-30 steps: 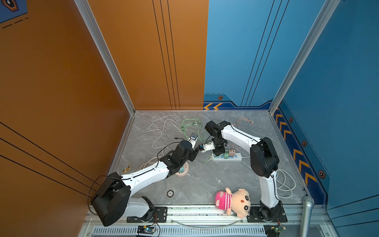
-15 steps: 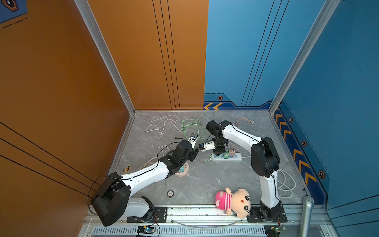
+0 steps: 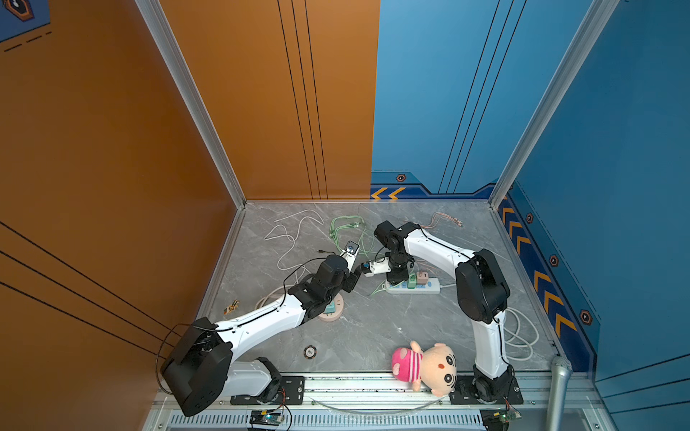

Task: Insert plugs into power strip
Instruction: Insert the plug into the socket.

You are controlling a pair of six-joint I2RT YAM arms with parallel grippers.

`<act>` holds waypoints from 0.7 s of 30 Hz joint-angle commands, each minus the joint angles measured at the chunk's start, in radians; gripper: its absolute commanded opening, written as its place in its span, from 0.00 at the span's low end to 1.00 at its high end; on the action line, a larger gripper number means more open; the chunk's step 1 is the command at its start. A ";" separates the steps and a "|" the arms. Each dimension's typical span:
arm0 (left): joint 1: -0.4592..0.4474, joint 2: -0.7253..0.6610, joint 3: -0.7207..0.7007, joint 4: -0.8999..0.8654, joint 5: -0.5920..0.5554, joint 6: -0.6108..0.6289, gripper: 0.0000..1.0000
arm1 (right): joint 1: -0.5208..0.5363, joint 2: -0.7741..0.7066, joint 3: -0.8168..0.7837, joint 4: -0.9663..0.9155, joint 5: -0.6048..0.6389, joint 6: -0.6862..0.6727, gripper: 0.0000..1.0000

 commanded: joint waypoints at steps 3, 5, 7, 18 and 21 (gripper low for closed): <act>-0.003 -0.025 -0.005 -0.024 -0.023 0.011 0.64 | 0.008 -0.030 -0.039 -0.008 0.028 0.003 0.44; -0.005 -0.030 -0.007 -0.024 -0.023 0.012 0.64 | 0.012 -0.039 -0.052 -0.007 0.025 -0.007 0.44; -0.005 -0.036 -0.011 -0.027 -0.022 0.013 0.64 | 0.014 -0.044 -0.052 -0.007 0.020 -0.008 0.45; -0.005 -0.055 -0.020 -0.027 -0.031 0.014 0.64 | 0.018 -0.058 -0.034 -0.006 0.007 -0.008 0.54; -0.005 -0.059 -0.020 -0.030 -0.034 0.016 0.64 | 0.019 -0.060 -0.024 -0.008 0.029 0.002 0.55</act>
